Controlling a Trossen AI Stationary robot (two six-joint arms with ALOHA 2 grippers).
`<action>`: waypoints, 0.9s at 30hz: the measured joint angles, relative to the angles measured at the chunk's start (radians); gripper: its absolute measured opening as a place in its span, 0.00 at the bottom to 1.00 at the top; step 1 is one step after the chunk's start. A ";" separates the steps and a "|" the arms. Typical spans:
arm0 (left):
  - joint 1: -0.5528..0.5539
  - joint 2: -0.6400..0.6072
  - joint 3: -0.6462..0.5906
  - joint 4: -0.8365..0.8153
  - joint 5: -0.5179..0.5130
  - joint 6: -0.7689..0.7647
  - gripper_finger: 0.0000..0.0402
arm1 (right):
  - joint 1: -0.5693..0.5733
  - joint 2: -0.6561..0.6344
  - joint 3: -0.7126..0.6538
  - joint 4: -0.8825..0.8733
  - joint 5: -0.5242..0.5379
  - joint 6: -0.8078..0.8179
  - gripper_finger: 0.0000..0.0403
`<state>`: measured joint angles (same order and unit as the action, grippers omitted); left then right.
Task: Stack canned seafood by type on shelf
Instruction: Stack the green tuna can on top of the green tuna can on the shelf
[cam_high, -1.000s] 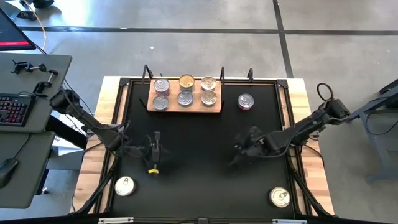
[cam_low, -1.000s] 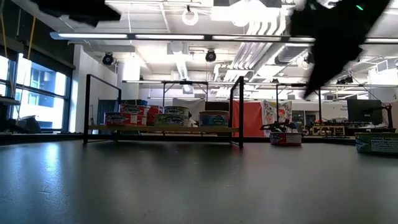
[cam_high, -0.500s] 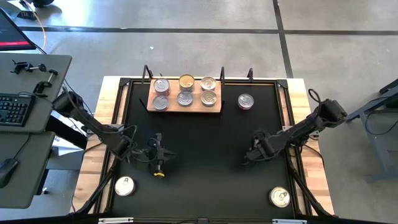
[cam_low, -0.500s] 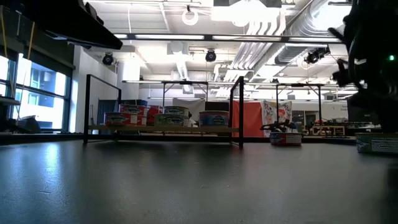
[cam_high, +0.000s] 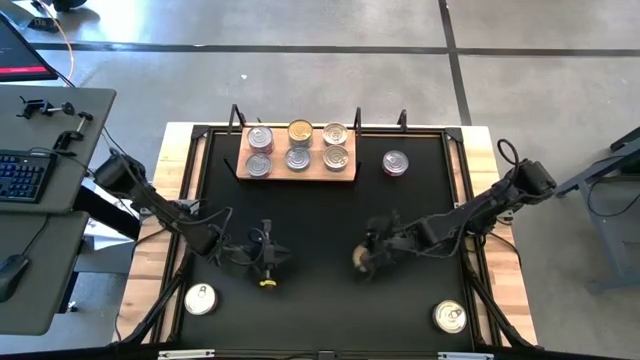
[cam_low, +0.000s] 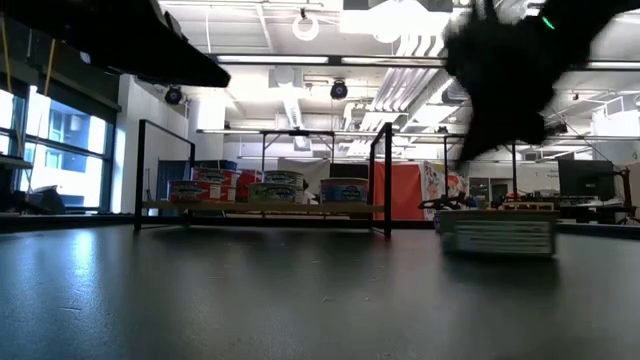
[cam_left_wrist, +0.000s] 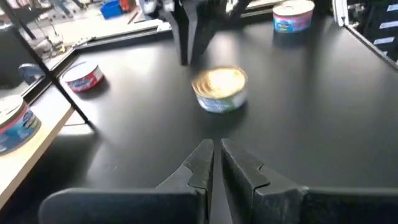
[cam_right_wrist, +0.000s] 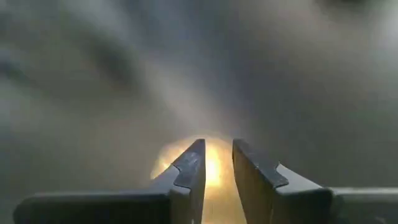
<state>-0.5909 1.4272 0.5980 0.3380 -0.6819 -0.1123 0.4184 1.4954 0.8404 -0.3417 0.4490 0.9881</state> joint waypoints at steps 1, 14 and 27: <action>0.003 0.012 0.000 0.014 0.000 0.008 0.05 | 0.001 -0.002 -0.005 0.100 0.023 -0.098 0.18; 0.091 0.207 0.002 0.209 0.191 0.063 0.05 | 0.042 -0.002 -0.006 0.025 -0.238 -0.071 0.18; 0.098 0.236 0.081 0.207 0.256 0.159 0.05 | 0.041 0.186 -0.004 0.033 -0.430 -0.041 0.17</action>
<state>-0.4927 1.6630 0.6793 0.5453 -0.4262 0.0465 0.4597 1.6813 0.8363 -0.3088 0.0187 0.9473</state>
